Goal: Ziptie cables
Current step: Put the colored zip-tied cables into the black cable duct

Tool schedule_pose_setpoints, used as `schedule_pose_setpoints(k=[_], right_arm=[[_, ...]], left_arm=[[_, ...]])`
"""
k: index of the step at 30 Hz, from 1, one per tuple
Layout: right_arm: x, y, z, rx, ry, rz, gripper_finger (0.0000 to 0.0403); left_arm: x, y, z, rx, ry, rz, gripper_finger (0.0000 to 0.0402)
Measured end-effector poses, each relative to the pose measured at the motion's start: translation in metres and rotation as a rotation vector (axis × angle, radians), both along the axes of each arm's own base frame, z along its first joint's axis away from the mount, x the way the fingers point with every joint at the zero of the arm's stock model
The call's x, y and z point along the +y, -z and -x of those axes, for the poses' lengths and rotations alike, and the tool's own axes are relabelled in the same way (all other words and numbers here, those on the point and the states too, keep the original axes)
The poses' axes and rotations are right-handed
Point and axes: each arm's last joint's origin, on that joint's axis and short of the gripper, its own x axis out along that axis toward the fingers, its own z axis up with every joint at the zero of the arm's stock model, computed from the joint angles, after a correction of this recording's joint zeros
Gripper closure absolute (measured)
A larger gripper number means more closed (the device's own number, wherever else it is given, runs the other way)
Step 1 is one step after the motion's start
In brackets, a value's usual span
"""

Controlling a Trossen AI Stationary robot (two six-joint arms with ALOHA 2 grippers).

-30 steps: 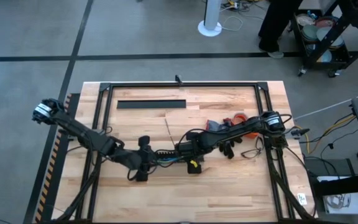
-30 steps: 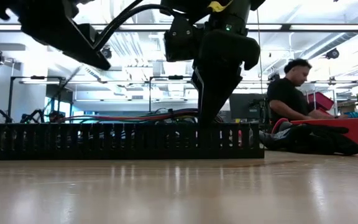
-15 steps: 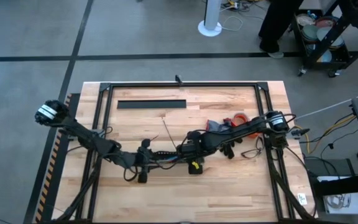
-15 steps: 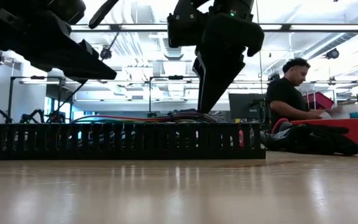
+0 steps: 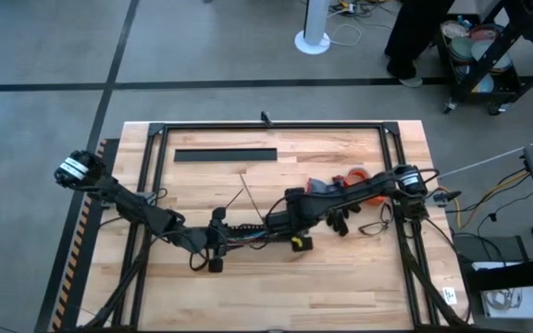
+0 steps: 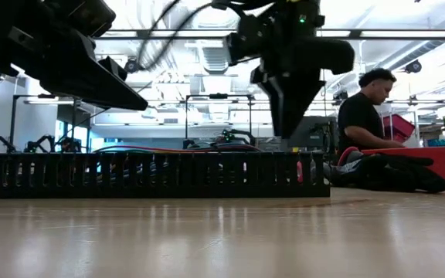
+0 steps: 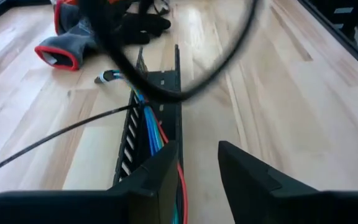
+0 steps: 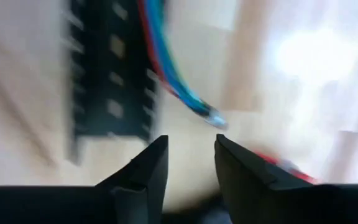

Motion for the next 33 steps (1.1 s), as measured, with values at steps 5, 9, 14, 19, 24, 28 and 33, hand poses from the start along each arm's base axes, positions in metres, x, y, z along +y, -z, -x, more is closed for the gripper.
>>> schedule_pose_setpoints(k=[5, 9, 14, 19, 24, 28, 33], right_arm=[[-0.019, 0.001, 0.002, 0.073, -0.17, 0.118, 0.0257], [-0.031, 0.016, -0.001, 0.108, -0.276, 0.075, 0.0242], [-0.034, 0.036, -0.003, 0.102, -0.399, 0.006, 0.0245], [-0.044, 0.047, -0.003, 0.076, -0.455, -0.043, 0.0265], [-0.056, 0.056, 0.001, 0.072, -0.42, -0.107, 0.0298], [-0.057, 0.055, 0.001, 0.065, -0.382, -0.108, 0.0343], [-0.054, 0.043, 0.001, 0.066, -0.329, -0.139, 0.0391]], left_arm=[[0.0, 0.0, 0.0, 0.001, 0.002, 0.003, 0.0298], [-0.001, 0.0, 0.0, 0.006, 0.011, 0.038, 0.0298], [-0.002, 0.0, 0.0, 0.012, 0.024, 0.071, 0.0302], [-0.002, -0.001, 0.0, 0.011, 0.011, 0.104, 0.0302], [-0.002, -0.001, 0.0, 0.009, 0.0, 0.129, 0.0303], [-0.002, -0.001, 0.0, 0.004, -0.002, 0.137, 0.0303], [-0.002, -0.001, 0.0, 0.01, -0.007, 0.143, 0.0303]])
